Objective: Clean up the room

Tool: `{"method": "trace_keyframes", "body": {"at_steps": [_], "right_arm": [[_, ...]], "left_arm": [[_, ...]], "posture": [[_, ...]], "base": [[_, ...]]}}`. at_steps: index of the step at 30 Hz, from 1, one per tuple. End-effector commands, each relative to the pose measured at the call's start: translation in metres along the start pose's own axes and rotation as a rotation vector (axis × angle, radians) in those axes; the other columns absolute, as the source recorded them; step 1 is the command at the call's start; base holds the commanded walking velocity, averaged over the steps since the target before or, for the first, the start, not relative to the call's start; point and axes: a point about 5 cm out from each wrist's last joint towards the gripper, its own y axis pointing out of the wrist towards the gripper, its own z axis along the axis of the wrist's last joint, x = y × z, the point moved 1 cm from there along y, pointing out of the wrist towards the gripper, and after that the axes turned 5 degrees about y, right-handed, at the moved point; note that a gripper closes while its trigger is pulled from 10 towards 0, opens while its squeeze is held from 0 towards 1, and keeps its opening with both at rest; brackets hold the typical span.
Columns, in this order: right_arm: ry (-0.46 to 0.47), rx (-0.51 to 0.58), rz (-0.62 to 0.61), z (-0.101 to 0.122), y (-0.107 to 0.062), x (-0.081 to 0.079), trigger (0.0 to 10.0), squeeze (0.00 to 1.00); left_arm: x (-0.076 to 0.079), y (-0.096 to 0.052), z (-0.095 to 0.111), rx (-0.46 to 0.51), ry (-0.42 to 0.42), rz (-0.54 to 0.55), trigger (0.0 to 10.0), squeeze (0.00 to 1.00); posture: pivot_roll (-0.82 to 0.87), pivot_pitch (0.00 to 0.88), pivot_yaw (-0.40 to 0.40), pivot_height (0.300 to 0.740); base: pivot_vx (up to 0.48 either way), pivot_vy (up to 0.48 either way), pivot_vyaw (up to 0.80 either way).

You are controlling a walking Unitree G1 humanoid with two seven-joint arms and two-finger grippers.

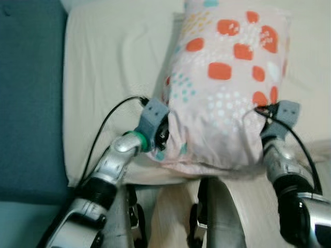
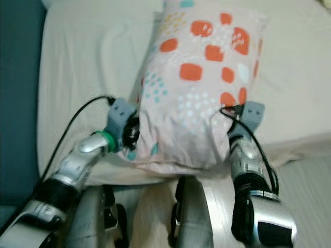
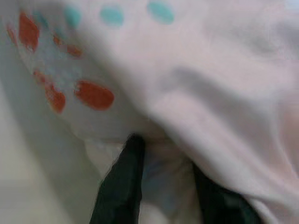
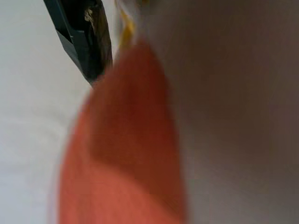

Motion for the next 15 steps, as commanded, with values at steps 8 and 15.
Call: {"method": "trace_keyframes", "body": {"at_steps": [8,15], "right_arm": [[-0.083,-0.016,0.201,0.013,0.013,-0.049,10.0,0.0],[-0.208,-0.022,0.457,0.024,0.017,-0.108,10.0,0.0]], "left_arm": [[0.065,-0.048,-0.007,0.005,-0.114,-0.215,10.0,0.0],[0.08,-0.068,-0.002,0.006,-0.214,-0.168,10.0,0.0]], "posture": [[0.12,0.329,0.071,0.603],[0.13,0.331,0.056,0.603]], "base": [[0.0,0.0,0.0],[0.0,0.0,0.0]]}}
